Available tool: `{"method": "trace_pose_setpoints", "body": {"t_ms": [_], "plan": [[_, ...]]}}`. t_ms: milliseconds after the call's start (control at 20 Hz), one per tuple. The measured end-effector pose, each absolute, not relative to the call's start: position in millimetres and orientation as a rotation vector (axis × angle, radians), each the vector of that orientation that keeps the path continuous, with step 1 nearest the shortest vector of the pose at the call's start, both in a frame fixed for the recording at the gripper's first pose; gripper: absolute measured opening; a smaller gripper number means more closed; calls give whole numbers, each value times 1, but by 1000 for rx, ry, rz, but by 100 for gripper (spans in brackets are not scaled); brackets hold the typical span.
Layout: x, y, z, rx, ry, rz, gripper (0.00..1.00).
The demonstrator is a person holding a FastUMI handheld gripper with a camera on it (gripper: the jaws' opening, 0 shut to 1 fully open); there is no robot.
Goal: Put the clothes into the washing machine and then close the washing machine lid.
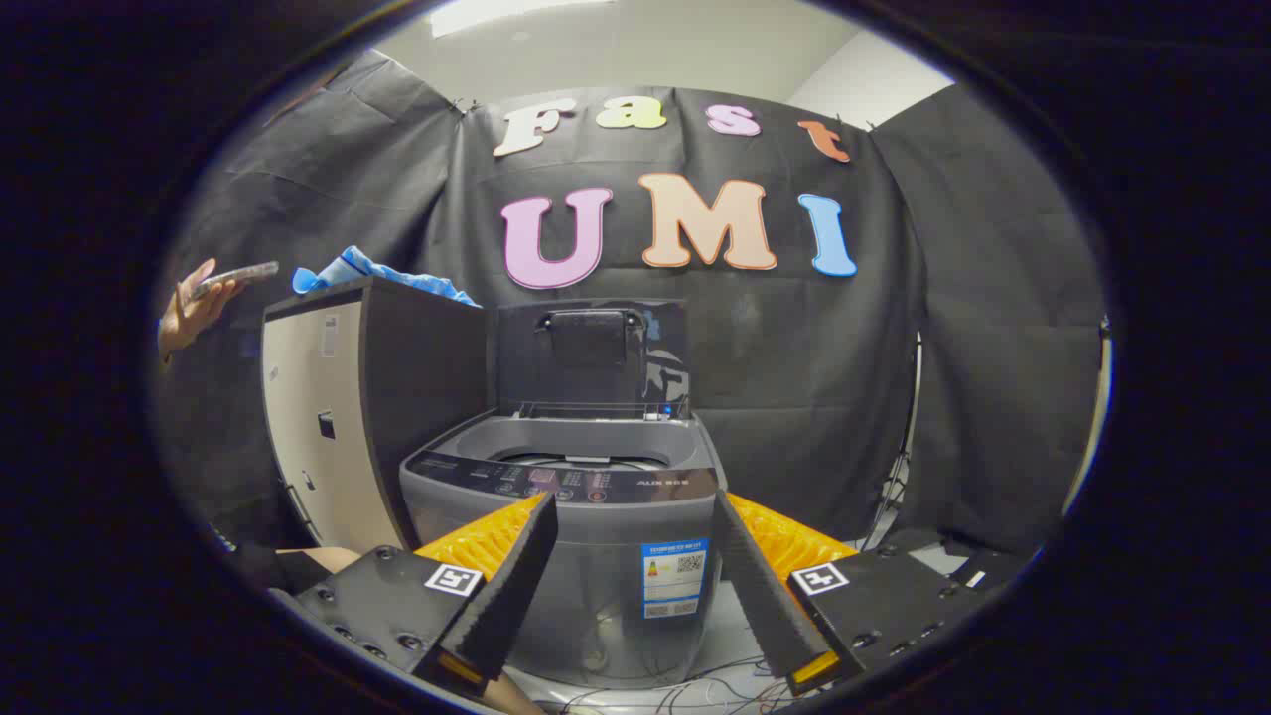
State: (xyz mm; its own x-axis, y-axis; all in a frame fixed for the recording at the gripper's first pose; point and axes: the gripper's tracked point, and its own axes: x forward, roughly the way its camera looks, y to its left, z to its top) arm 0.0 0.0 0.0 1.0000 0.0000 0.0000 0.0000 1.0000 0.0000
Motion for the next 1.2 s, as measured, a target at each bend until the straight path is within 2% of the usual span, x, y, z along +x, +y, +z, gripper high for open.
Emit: {"method": "trace_pose_setpoints", "body": {"t_ms": [1200], "plan": [[3,2,-1,29,1,3,97]]}}
